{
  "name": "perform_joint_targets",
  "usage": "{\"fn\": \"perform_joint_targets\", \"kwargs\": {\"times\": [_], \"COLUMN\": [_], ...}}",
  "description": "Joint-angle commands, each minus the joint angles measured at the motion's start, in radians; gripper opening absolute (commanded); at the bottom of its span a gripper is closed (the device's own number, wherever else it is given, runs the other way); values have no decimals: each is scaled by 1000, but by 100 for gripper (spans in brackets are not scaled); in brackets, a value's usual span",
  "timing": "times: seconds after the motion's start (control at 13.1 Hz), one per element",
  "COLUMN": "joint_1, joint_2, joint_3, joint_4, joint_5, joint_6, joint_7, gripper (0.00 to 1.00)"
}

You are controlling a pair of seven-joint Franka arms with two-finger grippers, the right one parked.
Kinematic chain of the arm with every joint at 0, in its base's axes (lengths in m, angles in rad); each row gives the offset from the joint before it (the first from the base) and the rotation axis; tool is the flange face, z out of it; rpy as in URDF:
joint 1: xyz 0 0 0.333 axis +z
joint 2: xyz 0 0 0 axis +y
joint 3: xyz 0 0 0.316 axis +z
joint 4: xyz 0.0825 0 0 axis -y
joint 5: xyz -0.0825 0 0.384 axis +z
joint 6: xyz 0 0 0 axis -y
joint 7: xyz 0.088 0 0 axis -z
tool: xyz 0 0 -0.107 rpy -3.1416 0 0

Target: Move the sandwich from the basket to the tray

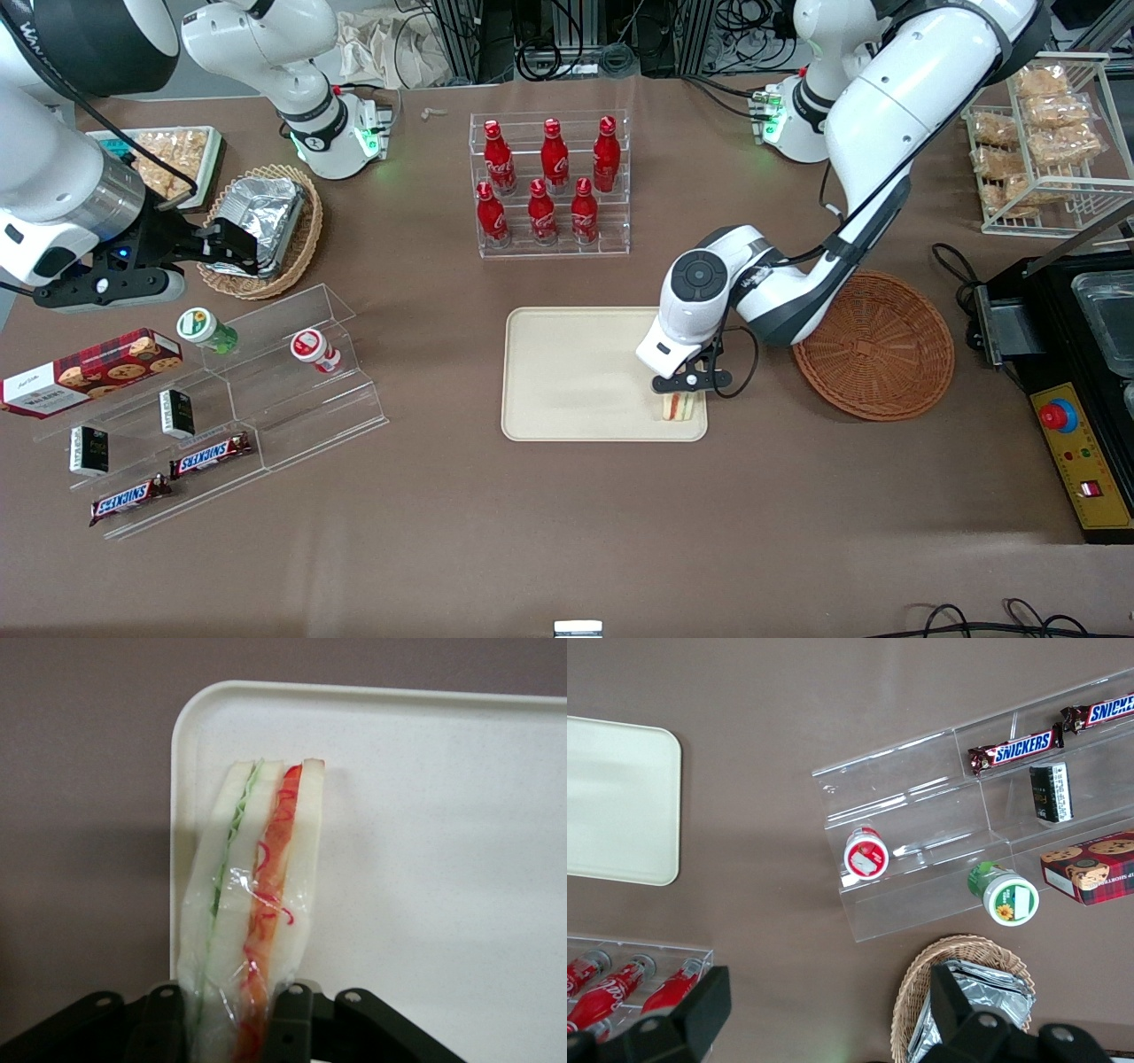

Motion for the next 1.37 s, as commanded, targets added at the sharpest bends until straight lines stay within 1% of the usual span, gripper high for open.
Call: {"fn": "perform_joint_targets", "kwargs": {"times": [0.0,0.38,0.53,0.61,0.76,0.91,0.99,1.07,1.14,1.3], "joint_1": [-12,1,4,19,24,8,8,7,-16,-86], "joint_2": [14,-29,-113,-165,-303,-444,-513,-589,-663,-789], "joint_3": [5,0,-1,-4,9,92,115,158,222,398], "joint_4": [23,55,58,56,52,37,20,-11,-55,-140], "joint_5": [29,0,-15,-67,-237,-363,-419,-467,-513,-581], "joint_6": [5,-22,-141,-180,-195,-288,-356,-385,-389,-399], "joint_7": [-44,-52,-63,-63,-37,61,139,199,253,425], "gripper": [100,100,100,100,100,100,100,100,100,100]}}
